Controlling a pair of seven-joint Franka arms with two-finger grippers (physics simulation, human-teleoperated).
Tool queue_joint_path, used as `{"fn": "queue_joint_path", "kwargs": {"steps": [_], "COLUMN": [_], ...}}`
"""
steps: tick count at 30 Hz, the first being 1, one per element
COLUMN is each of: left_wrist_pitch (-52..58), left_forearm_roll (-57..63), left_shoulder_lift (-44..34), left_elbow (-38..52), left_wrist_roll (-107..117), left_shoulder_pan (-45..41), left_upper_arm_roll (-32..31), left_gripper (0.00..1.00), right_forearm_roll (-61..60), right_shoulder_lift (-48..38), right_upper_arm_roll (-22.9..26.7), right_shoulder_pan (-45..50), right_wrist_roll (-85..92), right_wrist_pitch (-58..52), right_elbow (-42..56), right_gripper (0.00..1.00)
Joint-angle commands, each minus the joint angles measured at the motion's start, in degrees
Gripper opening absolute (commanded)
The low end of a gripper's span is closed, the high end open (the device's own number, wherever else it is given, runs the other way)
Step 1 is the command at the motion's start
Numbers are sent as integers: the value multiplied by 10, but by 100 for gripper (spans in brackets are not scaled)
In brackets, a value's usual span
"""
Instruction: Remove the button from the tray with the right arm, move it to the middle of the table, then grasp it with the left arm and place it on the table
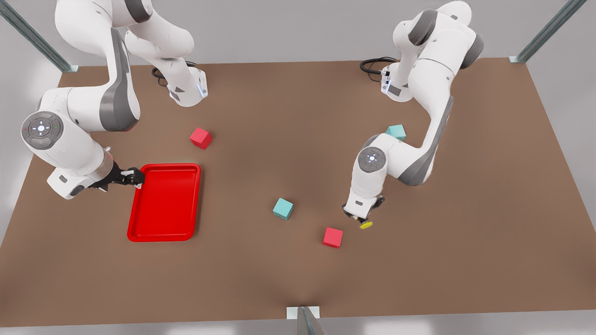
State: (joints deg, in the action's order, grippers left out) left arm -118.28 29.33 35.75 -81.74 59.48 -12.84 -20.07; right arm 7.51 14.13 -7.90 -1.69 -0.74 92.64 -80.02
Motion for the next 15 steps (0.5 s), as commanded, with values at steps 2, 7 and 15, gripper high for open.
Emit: {"fn": "queue_joint_path", "kwargs": {"steps": [2, 7, 15], "left_wrist_pitch": [66, 63, 57], "left_forearm_roll": [137, 100, 28], "left_shoulder_lift": [23, 90, 197], "left_elbow": [2, 24, 69], "left_wrist_roll": [665, 812, 956], "left_shoulder_pan": [-113, -216, -331], "left_upper_arm_roll": [124, 266, 405], "left_gripper": [46, 46, 46], "right_forearm_roll": [0, 0, 4], "right_shoulder_lift": [2, 4, 2], "right_upper_arm_roll": [0, -7, -12], "right_shoulder_pan": [1, 16, 54], "right_wrist_roll": [7, 7, 6], "right_wrist_pitch": [1, -9, -29], "right_elbow": [1, 7, 9], "right_gripper": [100, 100, 100]}}
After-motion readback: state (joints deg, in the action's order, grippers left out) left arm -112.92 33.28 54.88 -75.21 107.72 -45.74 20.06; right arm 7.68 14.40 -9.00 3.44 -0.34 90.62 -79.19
